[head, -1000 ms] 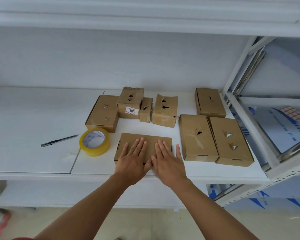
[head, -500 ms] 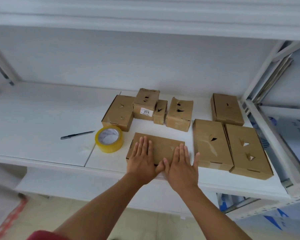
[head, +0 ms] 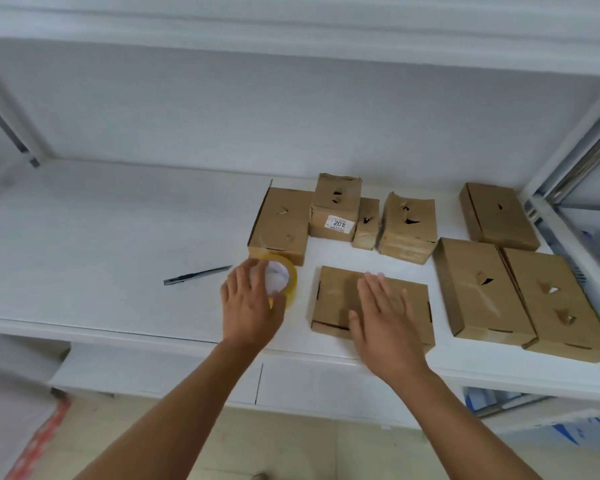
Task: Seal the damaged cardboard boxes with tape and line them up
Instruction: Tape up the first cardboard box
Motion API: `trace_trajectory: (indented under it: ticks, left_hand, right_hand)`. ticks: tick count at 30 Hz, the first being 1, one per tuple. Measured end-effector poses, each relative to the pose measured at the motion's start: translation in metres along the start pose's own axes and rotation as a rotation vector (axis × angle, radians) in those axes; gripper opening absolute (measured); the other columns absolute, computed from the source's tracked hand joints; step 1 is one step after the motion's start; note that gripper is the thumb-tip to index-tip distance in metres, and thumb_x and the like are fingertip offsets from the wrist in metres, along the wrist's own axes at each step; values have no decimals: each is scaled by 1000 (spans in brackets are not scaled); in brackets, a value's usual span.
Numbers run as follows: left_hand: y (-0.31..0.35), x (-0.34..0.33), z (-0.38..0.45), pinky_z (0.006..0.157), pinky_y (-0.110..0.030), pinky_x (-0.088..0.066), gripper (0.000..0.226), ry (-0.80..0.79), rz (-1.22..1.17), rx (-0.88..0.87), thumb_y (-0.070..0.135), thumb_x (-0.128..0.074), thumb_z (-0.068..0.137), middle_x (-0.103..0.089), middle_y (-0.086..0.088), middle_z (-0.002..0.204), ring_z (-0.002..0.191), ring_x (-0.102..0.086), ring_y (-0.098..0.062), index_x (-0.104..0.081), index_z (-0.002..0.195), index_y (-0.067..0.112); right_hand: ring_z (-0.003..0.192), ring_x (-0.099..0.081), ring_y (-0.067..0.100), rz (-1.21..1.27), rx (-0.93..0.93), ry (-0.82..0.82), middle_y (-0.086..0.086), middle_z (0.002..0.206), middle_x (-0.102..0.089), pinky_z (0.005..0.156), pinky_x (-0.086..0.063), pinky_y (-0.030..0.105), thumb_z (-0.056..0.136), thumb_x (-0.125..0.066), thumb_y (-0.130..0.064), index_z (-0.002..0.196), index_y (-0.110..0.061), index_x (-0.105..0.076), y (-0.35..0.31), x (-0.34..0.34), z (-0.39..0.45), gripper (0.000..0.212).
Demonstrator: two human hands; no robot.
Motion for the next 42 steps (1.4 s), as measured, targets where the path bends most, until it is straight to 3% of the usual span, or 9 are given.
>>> trace_trajectory:
  ticks: [5,12,17,24,28,31,36,39,42]
  left_hand:
    - [-77,19,17,97,-46,-40,54,-186,-114,246,23,-57,78,-57,-14,128,118,-52,-39,-57,129,7]
    - [-105,15,24,103,-37,-32,54,-623,-123,98,58,-47,84,-57,3,131,125,-45,-25,-62,126,27]
    - [-105,14,14,99,-30,-39,45,-593,-49,4,44,-60,90,-56,0,125,118,-47,-22,-61,128,20]
    - [-105,29,20,66,-30,-33,34,-569,-82,-19,26,-47,102,-51,2,75,77,-53,-23,-56,70,19]
    - [-105,61,53,60,-13,-40,19,-625,-369,121,23,-72,87,-62,8,63,65,-58,-7,-61,71,24]
    - [-101,88,77,62,-19,-52,10,-768,-668,157,14,-78,82,-73,-1,70,62,-64,-9,-71,77,9]
    - [-80,109,88,65,-24,-54,5,-914,-909,161,17,-78,82,-71,-10,77,70,-67,-19,-77,86,17]
    - [-63,105,83,60,-25,-53,27,-1040,-1183,266,13,-77,80,-65,-10,70,61,-61,-17,-72,105,21]
    - [-47,100,77,56,-23,-52,15,-1055,-1343,293,12,-71,84,-67,-8,71,56,-61,-14,-75,96,21]
  right_hand:
    - [153,-3,22,75,273,-127,-2,162,-22,117,-19,45,99,-41,-34,148,-18,-34,-82,-16,38,52]
    - [152,-4,19,-41,303,-258,-5,144,-49,118,-3,52,98,-45,-30,127,-22,-49,-108,-47,74,31]
    - [151,-9,16,-68,292,-251,-6,135,-57,116,-3,53,100,-43,-31,119,-22,-53,-102,-56,77,23]
    - [146,-25,15,-56,317,-214,0,141,-51,118,-1,53,101,-44,-34,127,-22,-52,-97,-45,80,30]
    - [123,-46,17,82,275,-211,-6,118,-53,120,-4,47,102,-44,-37,127,-19,-51,-92,-17,76,32]
    - [101,-41,6,312,221,-204,-14,106,-49,116,-16,38,100,-50,-35,123,-22,-53,-87,11,67,26]
    - [80,-53,17,709,100,-194,0,86,-59,74,-44,35,96,-55,-31,99,-28,-58,-82,58,47,6]
    - [79,-58,7,837,21,-198,-10,90,-61,69,-47,24,81,-62,-52,102,-38,-58,-75,71,36,26]
    - [97,-54,-6,788,26,-285,-32,111,-51,73,-46,11,70,-79,-57,122,-52,-42,-66,69,24,64]
Point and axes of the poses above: each hand's wrist, its own z-axis towards the middle knuckle, its own x-axis out of the back of the hand, y = z × x, the point moved 1 cm from there along z, towards the middle knuckle
